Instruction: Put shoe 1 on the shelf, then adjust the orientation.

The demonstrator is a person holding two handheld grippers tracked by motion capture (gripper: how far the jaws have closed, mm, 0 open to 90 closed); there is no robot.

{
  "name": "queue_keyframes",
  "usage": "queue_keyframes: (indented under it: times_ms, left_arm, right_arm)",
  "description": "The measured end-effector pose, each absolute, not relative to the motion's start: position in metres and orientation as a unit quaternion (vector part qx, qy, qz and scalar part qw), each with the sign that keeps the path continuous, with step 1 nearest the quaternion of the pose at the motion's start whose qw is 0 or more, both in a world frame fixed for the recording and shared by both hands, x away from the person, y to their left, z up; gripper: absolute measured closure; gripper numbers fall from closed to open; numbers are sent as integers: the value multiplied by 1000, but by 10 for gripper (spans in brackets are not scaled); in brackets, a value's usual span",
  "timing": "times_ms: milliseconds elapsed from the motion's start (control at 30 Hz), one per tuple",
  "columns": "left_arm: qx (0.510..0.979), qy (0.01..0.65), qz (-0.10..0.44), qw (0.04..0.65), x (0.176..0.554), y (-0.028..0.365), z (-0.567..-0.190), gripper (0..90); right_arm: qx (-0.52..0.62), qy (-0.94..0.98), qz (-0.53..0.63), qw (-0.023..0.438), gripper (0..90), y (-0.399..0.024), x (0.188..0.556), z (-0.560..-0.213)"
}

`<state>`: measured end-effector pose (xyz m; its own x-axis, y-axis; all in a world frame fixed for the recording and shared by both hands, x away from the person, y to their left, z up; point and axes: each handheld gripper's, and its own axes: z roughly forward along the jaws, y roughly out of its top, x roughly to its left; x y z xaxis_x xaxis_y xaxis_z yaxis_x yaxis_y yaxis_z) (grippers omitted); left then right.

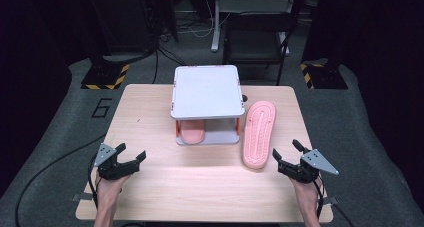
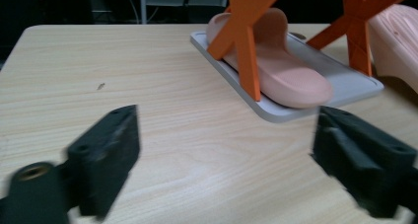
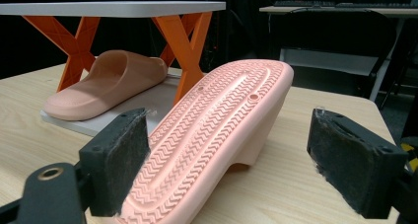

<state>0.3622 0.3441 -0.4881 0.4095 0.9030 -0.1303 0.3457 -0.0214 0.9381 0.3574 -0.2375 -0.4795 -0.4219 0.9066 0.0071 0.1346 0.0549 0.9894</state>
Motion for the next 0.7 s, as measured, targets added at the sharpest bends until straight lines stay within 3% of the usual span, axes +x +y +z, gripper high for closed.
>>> queue_keyframes:
  times_ms: [33,467,700]
  left_arm:
    - [666,468,270,514,362,344,-489,172]
    - [662,479,275,507,364,344,-491,143]
    - [661,477,282,506,363,344,-491,143]
  right_arm:
    - [410,636,554,348,155,-237,358,-480]
    - [409,648,548,335,157,-231,360,-484]
    - [418,660,522,342,222,-220,375,-477]
